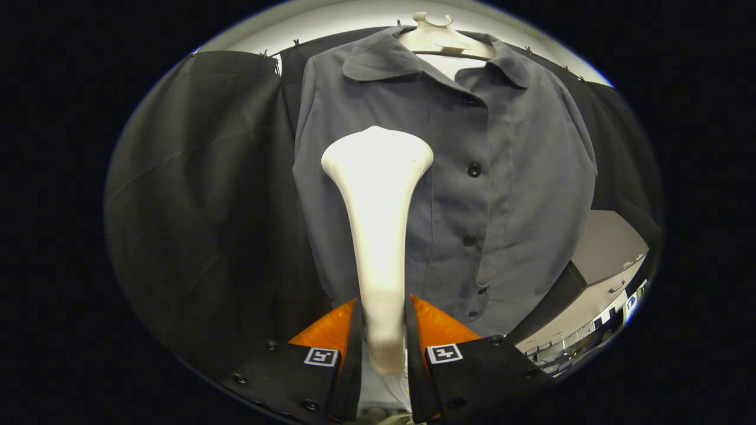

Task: Iron the clothes twice with a garment steamer, once on the left side and once on the right side.

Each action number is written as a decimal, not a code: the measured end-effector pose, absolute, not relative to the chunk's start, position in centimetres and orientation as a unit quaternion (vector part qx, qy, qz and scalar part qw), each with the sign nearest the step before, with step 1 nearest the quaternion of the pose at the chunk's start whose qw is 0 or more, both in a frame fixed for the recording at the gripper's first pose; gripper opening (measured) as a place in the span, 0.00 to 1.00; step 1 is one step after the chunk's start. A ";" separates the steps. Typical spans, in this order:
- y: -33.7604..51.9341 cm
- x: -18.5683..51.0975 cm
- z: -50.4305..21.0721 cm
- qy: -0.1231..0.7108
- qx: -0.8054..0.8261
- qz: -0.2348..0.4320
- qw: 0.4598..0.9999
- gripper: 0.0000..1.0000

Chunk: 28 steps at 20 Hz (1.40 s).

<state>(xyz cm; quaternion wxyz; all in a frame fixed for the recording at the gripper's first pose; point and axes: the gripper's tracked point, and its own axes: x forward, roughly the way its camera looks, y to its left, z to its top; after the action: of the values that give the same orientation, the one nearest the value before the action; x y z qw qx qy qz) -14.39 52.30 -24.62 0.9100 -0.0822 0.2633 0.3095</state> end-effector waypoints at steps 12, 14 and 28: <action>49.6 -15.3 -32.7 0.338 -0.103 0.306 0.884 0.41; 49.2 -15.4 -34.3 0.348 -0.105 0.304 0.880 0.41; 45.8 -17.8 -41.8 0.420 -0.112 0.286 0.854 0.41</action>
<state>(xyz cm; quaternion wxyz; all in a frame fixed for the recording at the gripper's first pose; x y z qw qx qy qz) -17.76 45.82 -41.81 0.8542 -0.1115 0.4196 0.2862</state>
